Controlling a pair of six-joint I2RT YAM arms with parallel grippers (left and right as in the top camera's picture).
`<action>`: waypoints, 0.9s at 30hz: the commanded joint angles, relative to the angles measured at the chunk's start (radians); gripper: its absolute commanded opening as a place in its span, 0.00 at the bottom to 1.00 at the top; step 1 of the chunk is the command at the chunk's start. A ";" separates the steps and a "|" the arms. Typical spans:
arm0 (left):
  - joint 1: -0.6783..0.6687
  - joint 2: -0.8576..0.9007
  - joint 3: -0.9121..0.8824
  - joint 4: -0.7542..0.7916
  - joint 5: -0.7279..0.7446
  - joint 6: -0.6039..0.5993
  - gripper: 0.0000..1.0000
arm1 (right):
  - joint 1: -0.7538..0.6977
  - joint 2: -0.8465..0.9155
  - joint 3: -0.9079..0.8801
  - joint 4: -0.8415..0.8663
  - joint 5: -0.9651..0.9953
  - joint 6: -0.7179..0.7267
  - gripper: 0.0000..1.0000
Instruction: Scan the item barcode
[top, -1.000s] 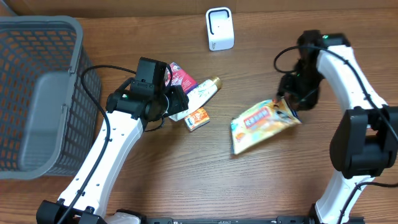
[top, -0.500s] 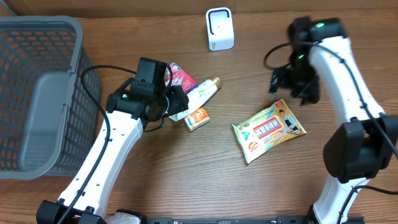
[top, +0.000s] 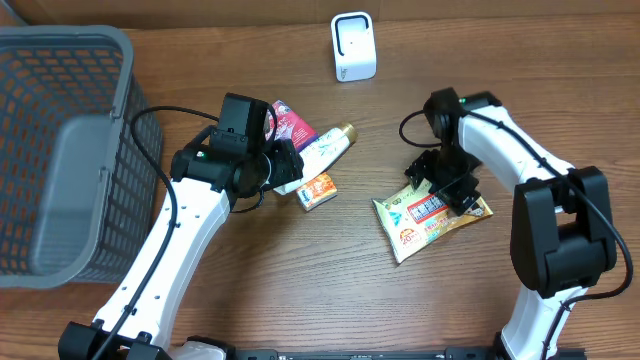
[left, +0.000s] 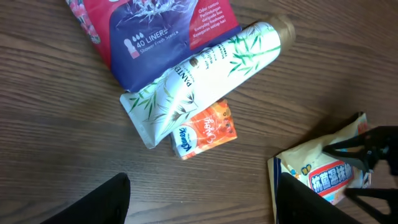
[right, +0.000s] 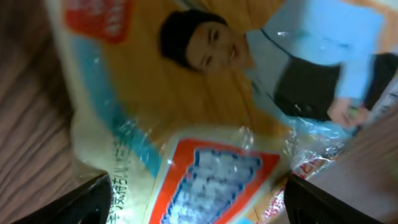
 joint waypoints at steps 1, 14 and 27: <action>0.005 0.002 0.000 0.004 -0.014 0.005 0.67 | 0.010 -0.018 -0.069 0.046 -0.032 0.084 0.91; 0.005 0.002 0.000 0.004 -0.014 0.005 0.69 | 0.010 -0.018 -0.210 0.261 -0.074 0.105 0.37; 0.005 0.002 0.000 0.005 -0.014 0.004 0.68 | 0.008 -0.018 0.057 0.278 -0.076 -0.234 0.04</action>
